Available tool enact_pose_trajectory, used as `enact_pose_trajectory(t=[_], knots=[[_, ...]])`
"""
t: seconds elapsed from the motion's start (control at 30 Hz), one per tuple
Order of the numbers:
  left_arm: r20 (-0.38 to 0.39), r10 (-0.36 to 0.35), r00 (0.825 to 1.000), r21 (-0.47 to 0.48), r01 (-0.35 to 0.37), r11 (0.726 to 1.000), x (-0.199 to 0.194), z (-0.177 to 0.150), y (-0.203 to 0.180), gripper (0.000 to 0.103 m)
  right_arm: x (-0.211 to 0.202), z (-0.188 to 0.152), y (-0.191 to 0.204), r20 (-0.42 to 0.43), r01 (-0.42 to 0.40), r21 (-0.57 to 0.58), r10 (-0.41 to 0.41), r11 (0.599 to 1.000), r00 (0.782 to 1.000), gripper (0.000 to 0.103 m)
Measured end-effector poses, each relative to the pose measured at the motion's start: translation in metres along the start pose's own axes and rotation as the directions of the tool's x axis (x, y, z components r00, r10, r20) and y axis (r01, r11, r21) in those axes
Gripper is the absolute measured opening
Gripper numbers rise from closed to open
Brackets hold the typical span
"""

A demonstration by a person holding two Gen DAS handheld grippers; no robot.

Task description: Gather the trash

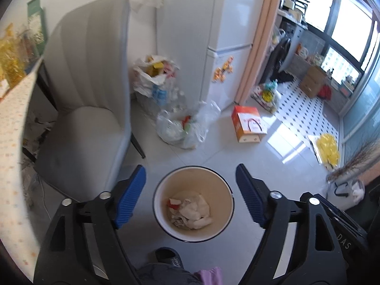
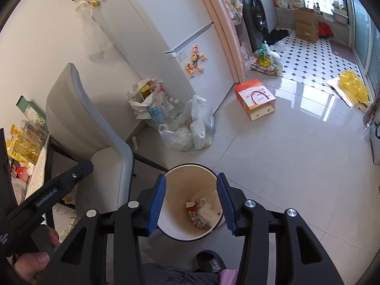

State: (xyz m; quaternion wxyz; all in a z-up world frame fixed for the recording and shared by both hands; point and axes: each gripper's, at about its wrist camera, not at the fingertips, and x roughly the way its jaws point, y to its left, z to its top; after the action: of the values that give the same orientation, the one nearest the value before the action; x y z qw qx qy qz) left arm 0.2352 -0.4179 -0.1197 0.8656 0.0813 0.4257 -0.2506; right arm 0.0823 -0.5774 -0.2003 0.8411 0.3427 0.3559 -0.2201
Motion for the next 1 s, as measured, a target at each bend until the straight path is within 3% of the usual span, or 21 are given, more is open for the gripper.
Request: enact_pose_trajectory(t=[0.1, 0.17, 0.3, 0.47, 0.6, 1.0], knots=[[0.040, 0.035, 0.999, -0.014, -0.034, 0.999, -0.025, 0.001, 0.012, 0.088, -0.010, 0.001, 0.012, 0.011, -0.027, -0.018, 0.027, 0.999, 1.000, 0.049], [0.067, 0.054, 0.996, -0.024, -0.052, 0.998, -0.043, 0.000, 0.021, 0.090, -0.020, 0.002, 0.021, 0.031, -0.039, -0.031, 0.040, 0.999, 0.999, 0.059], [0.126, 0.101, 0.987, -0.032, -0.097, 0.995, -0.078, -0.003, 0.040, 0.097, -0.040, 0.001, 0.045, 0.057, -0.076, -0.074, 0.081, 0.994, 0.995, 0.067], [0.184, 0.151, 0.971, -0.063, -0.142, 0.988, -0.128, -0.010, 0.070, 0.097, -0.071, -0.003, 0.082, 0.111, -0.113, -0.142, 0.129, 0.983, 0.985, 0.090], [0.228, 0.194, 0.954, -0.104, -0.175, 0.979, -0.164, -0.020, 0.096, 0.097, -0.093, -0.011, 0.112, 0.128, -0.152, -0.199, 0.179, 0.968, 0.975, 0.095], [0.324, 0.299, 0.898, -0.239, -0.228, 0.944, -0.263, -0.064, 0.162, 0.097, -0.156, -0.050, 0.194, 0.136, -0.231, -0.358, 0.296, 0.904, 0.945, 0.095]])
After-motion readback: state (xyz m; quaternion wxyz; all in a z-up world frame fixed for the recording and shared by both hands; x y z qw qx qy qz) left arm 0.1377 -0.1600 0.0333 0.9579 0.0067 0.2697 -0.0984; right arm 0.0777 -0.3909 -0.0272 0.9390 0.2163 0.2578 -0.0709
